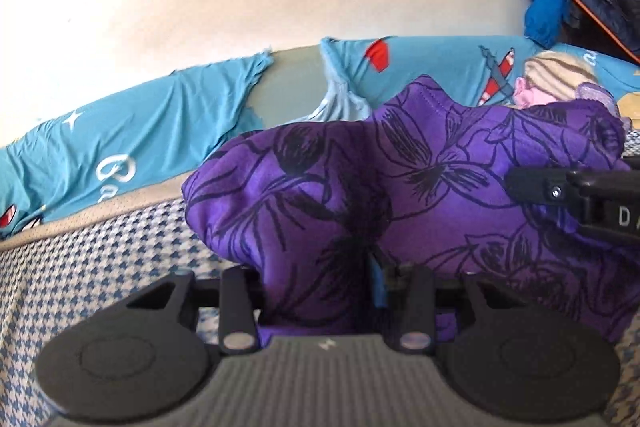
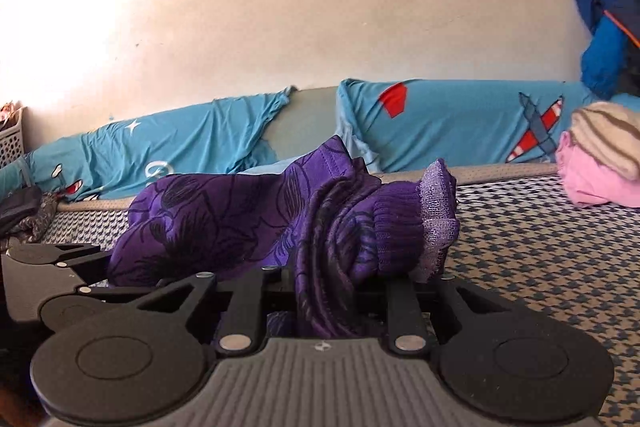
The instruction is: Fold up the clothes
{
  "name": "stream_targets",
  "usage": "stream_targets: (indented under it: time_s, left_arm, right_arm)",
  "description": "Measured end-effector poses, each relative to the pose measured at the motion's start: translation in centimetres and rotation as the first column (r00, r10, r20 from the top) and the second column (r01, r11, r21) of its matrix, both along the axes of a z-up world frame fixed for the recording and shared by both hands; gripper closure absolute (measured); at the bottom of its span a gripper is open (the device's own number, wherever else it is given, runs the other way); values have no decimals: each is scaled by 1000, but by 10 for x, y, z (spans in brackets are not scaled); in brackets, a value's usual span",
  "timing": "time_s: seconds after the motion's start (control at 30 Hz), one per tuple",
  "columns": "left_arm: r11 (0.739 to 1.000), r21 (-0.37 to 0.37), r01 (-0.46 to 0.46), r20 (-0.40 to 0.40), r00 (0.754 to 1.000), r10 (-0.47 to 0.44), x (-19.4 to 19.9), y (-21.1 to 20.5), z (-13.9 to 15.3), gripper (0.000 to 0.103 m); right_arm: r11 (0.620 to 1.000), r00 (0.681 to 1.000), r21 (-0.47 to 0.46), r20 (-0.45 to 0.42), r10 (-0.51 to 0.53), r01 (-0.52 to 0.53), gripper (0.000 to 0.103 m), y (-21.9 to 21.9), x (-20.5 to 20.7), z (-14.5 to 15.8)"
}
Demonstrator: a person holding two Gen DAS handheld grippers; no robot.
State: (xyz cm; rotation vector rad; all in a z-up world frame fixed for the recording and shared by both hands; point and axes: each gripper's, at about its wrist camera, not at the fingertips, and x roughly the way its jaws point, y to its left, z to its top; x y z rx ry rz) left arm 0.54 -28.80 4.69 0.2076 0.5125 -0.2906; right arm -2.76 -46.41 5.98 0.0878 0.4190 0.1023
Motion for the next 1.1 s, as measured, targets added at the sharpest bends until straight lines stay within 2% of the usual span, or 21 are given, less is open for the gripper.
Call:
stream_targets:
  time_s: [0.23,0.5,1.1]
  left_arm:
    - [998,22,57,33,998,-58,-6,-50,11,66]
    - [992,49,119,67,990,-122,-2,-108,19,66]
    - [964,96,246,77,964,-254,27,-219,1,65]
  right_arm:
    - [995,995,47,43,-94,92,82,-44,-11,10]
    - [973,972,80,77,-221,215,82,-89,-22,11]
    - [908,910,107,51,-412,405,82,-173,-24,-5]
